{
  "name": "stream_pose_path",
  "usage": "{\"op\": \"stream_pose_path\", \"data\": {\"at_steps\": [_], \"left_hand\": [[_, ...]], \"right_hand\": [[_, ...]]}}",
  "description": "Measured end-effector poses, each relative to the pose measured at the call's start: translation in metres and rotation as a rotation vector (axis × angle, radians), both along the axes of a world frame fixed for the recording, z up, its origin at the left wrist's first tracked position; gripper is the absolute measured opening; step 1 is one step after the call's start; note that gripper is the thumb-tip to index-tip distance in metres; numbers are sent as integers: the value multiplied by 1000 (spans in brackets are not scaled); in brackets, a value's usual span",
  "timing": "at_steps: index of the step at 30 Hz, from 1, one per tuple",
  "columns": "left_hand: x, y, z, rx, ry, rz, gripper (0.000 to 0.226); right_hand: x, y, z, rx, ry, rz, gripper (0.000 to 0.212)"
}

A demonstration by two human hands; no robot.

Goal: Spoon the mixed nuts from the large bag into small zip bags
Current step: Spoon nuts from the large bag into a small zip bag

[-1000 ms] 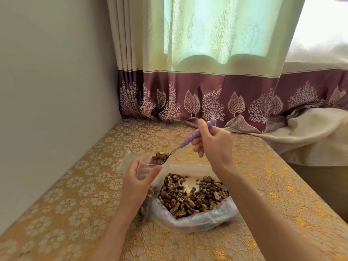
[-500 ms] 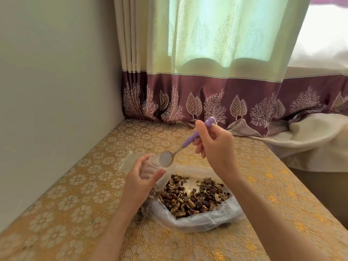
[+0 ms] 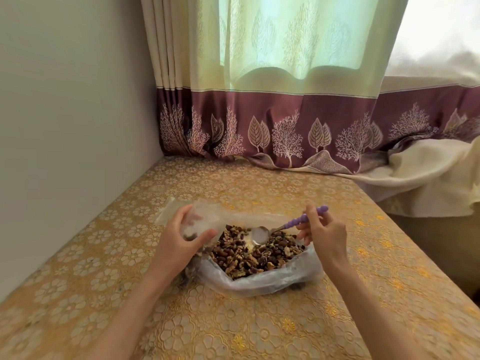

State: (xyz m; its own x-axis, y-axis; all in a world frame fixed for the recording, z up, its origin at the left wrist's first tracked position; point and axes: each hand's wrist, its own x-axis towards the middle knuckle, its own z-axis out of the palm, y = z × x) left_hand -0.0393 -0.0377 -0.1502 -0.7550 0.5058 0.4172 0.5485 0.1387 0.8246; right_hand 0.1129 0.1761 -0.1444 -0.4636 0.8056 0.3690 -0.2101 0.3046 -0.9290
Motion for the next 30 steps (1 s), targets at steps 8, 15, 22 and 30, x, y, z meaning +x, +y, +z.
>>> {"op": "stream_pose_path", "data": {"at_steps": [8, 15, 22, 30], "left_hand": [[5, -6, -24, -147, 103, 22, 99], [2, -3, -32, -156, 254, 23, 71], [1, -4, -32, -133, 275, 44, 69], [0, -5, -33, -201, 317, 60, 74]], "right_hand": [[6, 1, -7, 38, -32, 124, 48], [8, -7, -9, 67, -33, 213, 37], [8, -12, -16, 3, 8, 167, 39], [7, -10, -17, -131, 89, 75, 38]]}}
